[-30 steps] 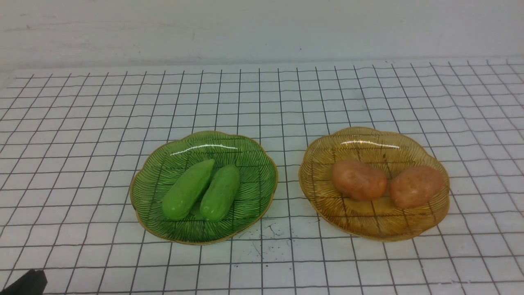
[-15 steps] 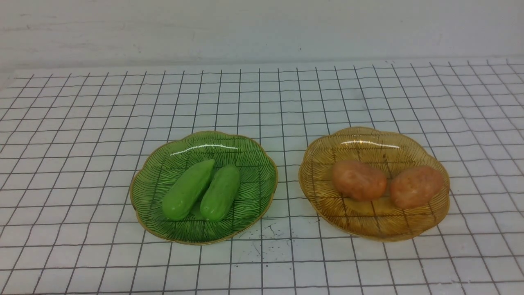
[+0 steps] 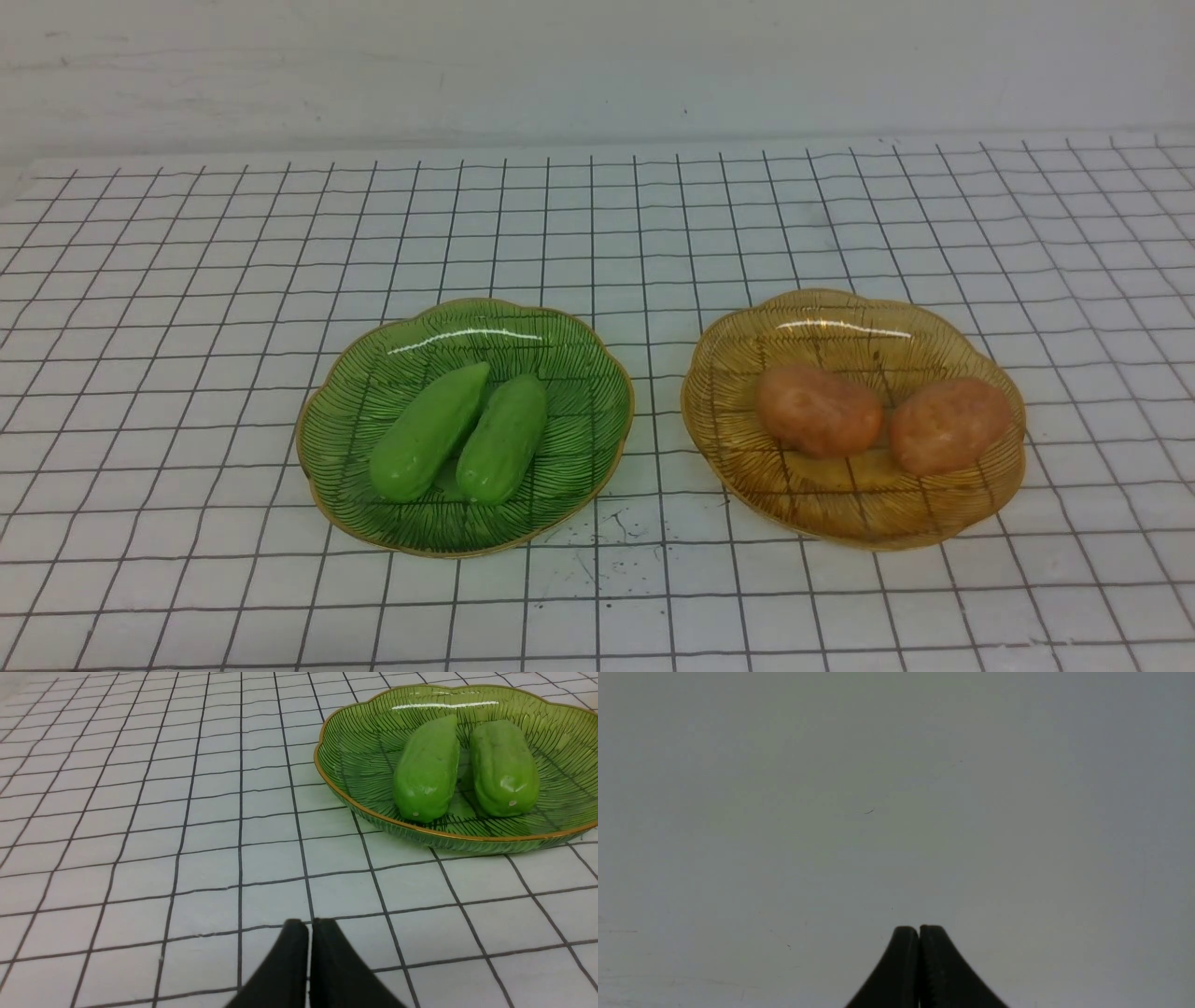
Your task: Put different types of vegetables on the plate.
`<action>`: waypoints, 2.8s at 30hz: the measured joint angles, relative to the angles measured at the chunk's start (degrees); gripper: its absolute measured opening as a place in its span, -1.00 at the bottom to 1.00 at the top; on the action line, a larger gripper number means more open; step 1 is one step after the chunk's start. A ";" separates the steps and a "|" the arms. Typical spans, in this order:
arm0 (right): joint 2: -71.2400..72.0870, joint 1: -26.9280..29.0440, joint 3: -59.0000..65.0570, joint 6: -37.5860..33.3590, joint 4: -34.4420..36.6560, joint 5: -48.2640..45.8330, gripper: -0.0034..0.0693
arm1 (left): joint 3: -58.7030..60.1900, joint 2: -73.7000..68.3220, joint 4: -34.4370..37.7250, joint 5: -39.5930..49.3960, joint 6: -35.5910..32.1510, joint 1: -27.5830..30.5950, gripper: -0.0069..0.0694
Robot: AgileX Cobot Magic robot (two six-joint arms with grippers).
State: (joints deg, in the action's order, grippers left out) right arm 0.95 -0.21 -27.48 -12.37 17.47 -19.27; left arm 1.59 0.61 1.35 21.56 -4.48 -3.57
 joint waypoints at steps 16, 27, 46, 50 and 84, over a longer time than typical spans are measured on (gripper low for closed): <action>0.01 0.00 0.00 0.00 0.00 0.00 -0.95 | 0.00 0.00 0.00 0.18 0.27 0.00 -0.84; 0.06 0.00 0.00 -0.27 -0.81 0.00 -0.95 | 0.00 0.00 0.00 0.29 0.30 0.00 -0.84; 0.01 0.00 23.85 10.14 -21.79 -2.23 -0.95 | 0.00 0.00 -0.06 0.29 0.30 0.00 -0.84; 0.01 0.00 28.58 9.84 -21.67 -2.58 -0.95 | 0.00 0.00 -0.06 0.29 0.30 0.00 -0.84; -0.04 0.00 28.72 10.43 -21.10 -2.40 -0.95 | 0.00 0.00 -0.13 0.29 0.30 0.00 -0.84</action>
State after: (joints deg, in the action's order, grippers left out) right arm 0.91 -0.21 1.24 -1.94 -3.62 -21.67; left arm 1.59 0.61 1.22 21.85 -4.18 -3.57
